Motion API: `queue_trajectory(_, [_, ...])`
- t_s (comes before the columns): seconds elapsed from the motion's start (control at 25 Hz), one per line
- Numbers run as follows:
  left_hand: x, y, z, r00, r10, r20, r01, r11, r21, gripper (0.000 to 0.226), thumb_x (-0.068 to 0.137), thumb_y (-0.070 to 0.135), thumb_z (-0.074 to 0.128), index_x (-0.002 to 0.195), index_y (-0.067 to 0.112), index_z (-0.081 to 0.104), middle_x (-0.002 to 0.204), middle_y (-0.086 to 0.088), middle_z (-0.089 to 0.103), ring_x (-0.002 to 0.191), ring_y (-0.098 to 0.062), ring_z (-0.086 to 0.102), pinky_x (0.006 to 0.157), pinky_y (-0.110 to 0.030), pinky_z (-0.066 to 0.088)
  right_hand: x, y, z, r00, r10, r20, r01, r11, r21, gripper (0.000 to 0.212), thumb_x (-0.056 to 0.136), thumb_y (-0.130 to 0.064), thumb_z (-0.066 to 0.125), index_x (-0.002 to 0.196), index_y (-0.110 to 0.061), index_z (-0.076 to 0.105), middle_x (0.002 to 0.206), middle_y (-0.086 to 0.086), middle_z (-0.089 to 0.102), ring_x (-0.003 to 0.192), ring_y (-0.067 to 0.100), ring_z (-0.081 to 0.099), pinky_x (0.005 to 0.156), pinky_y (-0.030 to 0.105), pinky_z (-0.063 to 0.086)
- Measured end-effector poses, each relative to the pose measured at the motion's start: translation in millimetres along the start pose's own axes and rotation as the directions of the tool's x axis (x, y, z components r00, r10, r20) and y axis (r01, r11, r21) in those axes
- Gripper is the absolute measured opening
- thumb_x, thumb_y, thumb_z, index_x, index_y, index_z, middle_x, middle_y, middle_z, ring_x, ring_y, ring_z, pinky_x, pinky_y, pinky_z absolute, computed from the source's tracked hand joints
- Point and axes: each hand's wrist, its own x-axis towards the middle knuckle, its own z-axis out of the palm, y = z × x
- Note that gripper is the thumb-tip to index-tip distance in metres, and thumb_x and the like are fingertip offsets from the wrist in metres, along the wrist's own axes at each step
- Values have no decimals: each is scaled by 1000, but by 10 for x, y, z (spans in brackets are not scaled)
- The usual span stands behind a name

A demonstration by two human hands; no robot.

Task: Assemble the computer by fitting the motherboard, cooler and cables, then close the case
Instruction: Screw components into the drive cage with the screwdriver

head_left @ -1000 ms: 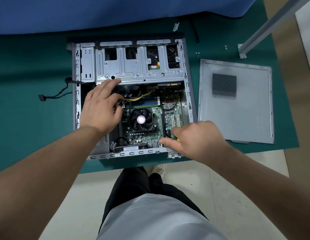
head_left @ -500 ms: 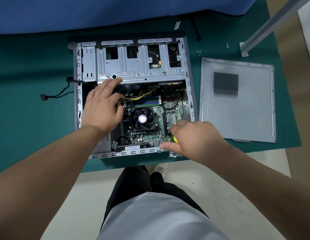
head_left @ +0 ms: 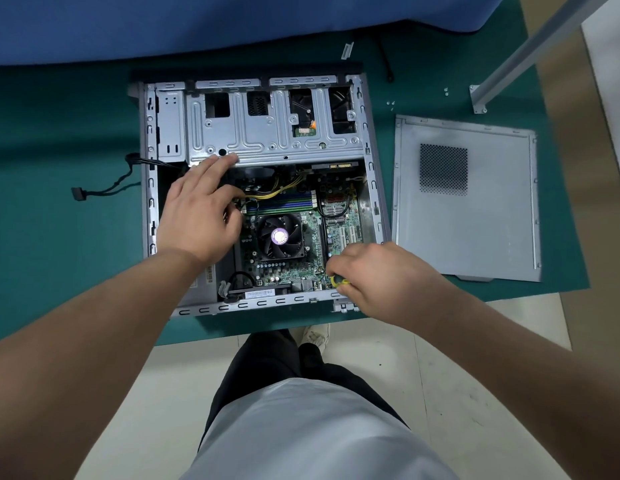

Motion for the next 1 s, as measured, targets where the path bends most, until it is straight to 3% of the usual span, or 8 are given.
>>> queue_trajectory(0.16, [-13, -16, -3, 1000, 15, -2, -15, 1000, -10, 36, 89, 37, 44, 110, 25, 71, 163, 7, 36, 153, -19, 24, 120, -43, 21, -29, 30, -92, 999, 51, 2, -50, 992, 118, 31, 102, -34, 51, 132, -29, 55, 119, -2, 63, 103, 24, 62, 86, 40, 54])
queue_trajectory(0.28, [-15, -3, -13, 999, 44, -1, -44, 999, -18, 39, 91, 39, 44, 117, 24, 69, 162, 4, 37, 153, -21, 25, 121, -44, 20, -120, 171, -315, 974, 196, -117, -159, 950, 270, 25, 95, -45, 62, 119, -39, 64, 95, -16, 68, 82, 8, 66, 70, 28, 52])
queue_trajectory(0.48, [-104, 150, -207, 1000, 21, -15, -24, 965, -262, 33, 94, 36, 52, 120, 25, 69, 142, 5, 54, 136, -25, 38, 113, -53, 33, -338, 319, -508, 781, 538, -316, -200, 696, 690, 18, 82, -48, 79, 94, -42, 69, 73, -24, 65, 60, 0, 58, 50, 11, 40])
queue_trajectory(0.6, [-130, 620, -361, 978, 56, 199, 71, 812, -580, 31, 101, 49, 46, 117, 32, 68, 112, 22, 63, 111, 5, 50, 96, -34, 45, -300, 266, -387, 710, 655, -260, -45, 410, 911, 20, 83, -34, 82, 93, -39, 66, 90, -15, 76, 74, 4, 72, 63, 14, 49])
queue_trajectory(0.68, [28, 1000, -429, 899, 17, 438, 334, 620, -710, 39, 104, 59, 42, 126, 36, 64, 112, 24, 69, 107, 6, 60, 87, -24, 45, -189, 201, -254, 740, 657, -144, 57, 152, 987, 23, 88, -18, 79, 101, -25, 62, 96, 6, 78, 88, 24, 77, 82, 36, 59])
queue_trajectory(0.76, [261, 1275, -433, 837, -81, 541, 532, 351, -771, 32, 105, 51, 47, 117, 31, 69, 102, 17, 74, 94, 0, 68, 81, -30, 50, -56, 142, -166, 781, 622, -51, 79, -17, 997, 21, 93, -6, 71, 105, -9, 54, 96, 16, 77, 88, 28, 77, 81, 35, 61])
queue_trajectory(0.88, [668, 1527, -414, 866, -164, 473, 499, 344, -795, 33, 104, 36, 58, 94, 6, 65, 85, -10, 69, 78, -23, 64, 81, -43, 52, 172, 189, -149, 795, 606, -19, 25, -1, 1000, 20, 99, -10, 61, 109, -9, 44, 87, 9, 77, 71, 18, 72, 61, 21, 54])
queue_trajectory(1.0, [1066, 1693, -349, 903, -121, 412, 420, 446, -791, 35, 102, 33, 62, 87, 1, 60, 70, -3, 59, 64, -14, 53, 66, -33, 46, 371, 444, -284, 766, 642, 22, -80, 61, 995, 26, 100, -33, 61, 107, -17, 42, 71, 2, 66, 56, 13, 60, 51, 23, 46])
